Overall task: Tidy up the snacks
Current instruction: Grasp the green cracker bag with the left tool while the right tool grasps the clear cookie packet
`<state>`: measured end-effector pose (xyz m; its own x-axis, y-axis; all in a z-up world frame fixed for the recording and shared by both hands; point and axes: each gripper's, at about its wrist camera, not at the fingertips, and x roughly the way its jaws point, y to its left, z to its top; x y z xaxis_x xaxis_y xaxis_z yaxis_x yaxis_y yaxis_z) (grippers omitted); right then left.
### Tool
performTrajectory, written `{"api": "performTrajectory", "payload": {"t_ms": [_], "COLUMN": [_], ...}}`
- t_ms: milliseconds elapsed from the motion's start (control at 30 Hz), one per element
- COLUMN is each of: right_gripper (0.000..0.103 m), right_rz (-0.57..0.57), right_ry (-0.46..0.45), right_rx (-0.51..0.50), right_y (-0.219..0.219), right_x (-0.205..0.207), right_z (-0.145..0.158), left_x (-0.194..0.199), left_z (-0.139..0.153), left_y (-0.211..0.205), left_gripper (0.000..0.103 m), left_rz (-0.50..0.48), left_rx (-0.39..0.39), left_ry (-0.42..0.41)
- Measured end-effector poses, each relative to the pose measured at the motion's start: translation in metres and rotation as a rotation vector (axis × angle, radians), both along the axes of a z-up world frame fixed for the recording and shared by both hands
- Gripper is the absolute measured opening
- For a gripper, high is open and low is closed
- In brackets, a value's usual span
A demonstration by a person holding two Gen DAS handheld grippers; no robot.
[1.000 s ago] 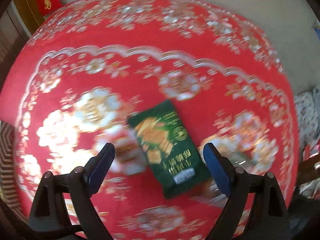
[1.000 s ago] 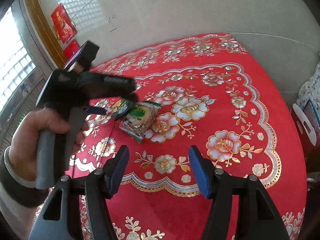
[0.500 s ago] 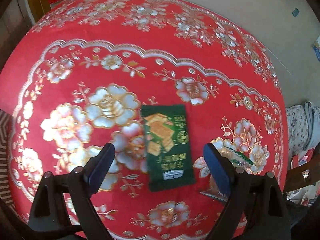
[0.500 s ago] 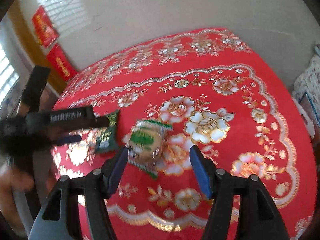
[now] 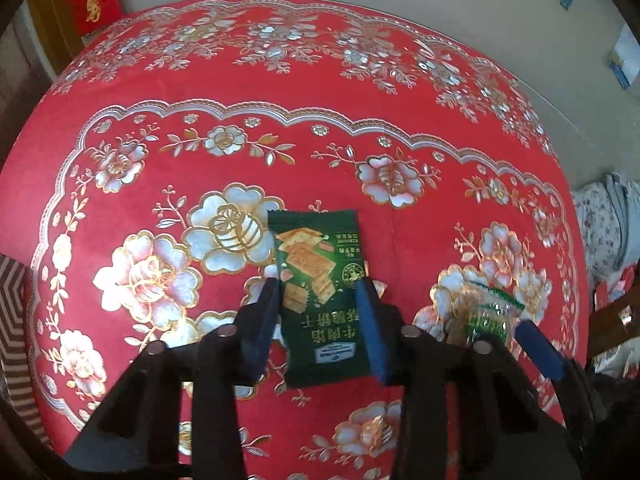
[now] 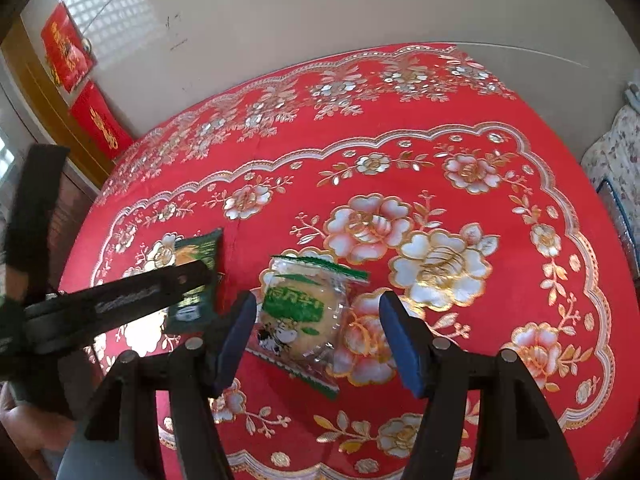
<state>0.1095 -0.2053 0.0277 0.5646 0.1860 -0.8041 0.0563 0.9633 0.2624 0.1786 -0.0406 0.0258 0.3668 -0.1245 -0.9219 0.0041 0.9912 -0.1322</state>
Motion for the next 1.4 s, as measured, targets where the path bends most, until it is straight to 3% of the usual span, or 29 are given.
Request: {"api": "performTrajectory", "payload": {"t_ms": [100, 167, 200, 233, 300, 633, 700, 767, 800, 867, 967, 1100, 1133, 1167, 1200, 1267, 1400], "right_gripper": [0.064, 0.064, 0.058, 0.050, 0.048, 0.048, 0.048, 0.048, 0.048, 0.048, 0.048, 0.048, 0.048, 0.048, 0.048, 0.048, 0.048], "right_rz": [0.003, 0.012, 0.026, 0.048, 0.064, 0.055, 0.056, 0.059, 0.063, 0.063, 0.072, 0.079, 0.081, 0.084, 0.086, 0.087, 0.089], "right_ry": [0.041, 0.022, 0.009, -0.001, -0.004, -0.021, -0.021, -0.019, -0.018, -0.021, -0.019, -0.025, -0.029, -0.036, -0.041, -0.049, -0.068], "right_rx": [-0.057, -0.101, -0.115, -0.117, -0.112, -0.051, -0.046, -0.044, -0.045, -0.041, -0.028, -0.013, -0.005, 0.003, 0.007, 0.018, 0.021], "right_y": [0.011, 0.016, 0.018, 0.019, 0.017, -0.001, -0.001, -0.002, -0.002, -0.003, -0.005, -0.006, -0.006, -0.007, -0.007, -0.008, -0.007], "right_x": [0.007, 0.008, 0.008, 0.007, 0.005, -0.024, -0.025, -0.026, -0.026, -0.026, -0.025, -0.025, -0.025, -0.026, -0.027, -0.029, -0.037], "right_z": [-0.009, -0.010, -0.010, -0.011, -0.011, -0.012, -0.011, -0.010, -0.010, -0.010, -0.010, -0.010, -0.009, -0.008, -0.007, -0.005, 0.000], "left_x": [-0.004, -0.008, -0.009, -0.010, -0.012, -0.012, -0.013, -0.011, -0.010, -0.007, -0.001, 0.001, 0.001, -0.001, -0.003, -0.008, -0.019], "left_z": [0.001, 0.003, 0.003, 0.004, 0.001, 0.002, 0.007, 0.008, 0.009, 0.008, -0.004, 0.000, 0.000, -0.001, 0.000, 0.002, 0.004], "left_y": [0.001, 0.005, 0.006, 0.008, 0.012, 0.024, 0.016, 0.009, 0.007, 0.002, -0.005, -0.017, -0.021, -0.025, -0.029, -0.028, -0.012], "left_gripper": [0.036, 0.029, 0.025, 0.024, 0.024, 0.024, 0.031, 0.055, 0.059, 0.061, 0.062, 0.063, 0.059, 0.049, 0.048, 0.047, 0.046], "left_rz": [-0.015, -0.013, -0.013, -0.012, -0.013, 0.042, 0.035, 0.019, 0.020, 0.040, 0.042, 0.035, 0.025, 0.012, -0.006, -0.040, -0.016], "left_rx": [0.008, 0.003, 0.007, 0.002, -0.017, -0.181, -0.165, -0.173, -0.174, -0.143, -0.089, -0.012, 0.010, 0.058, 0.099, 0.101, 0.073], "left_ry": [-0.013, -0.023, -0.028, -0.031, -0.021, 0.020, 0.008, 0.012, 0.011, 0.001, 0.063, 0.043, 0.032, 0.016, 0.006, -0.002, -0.007]}}
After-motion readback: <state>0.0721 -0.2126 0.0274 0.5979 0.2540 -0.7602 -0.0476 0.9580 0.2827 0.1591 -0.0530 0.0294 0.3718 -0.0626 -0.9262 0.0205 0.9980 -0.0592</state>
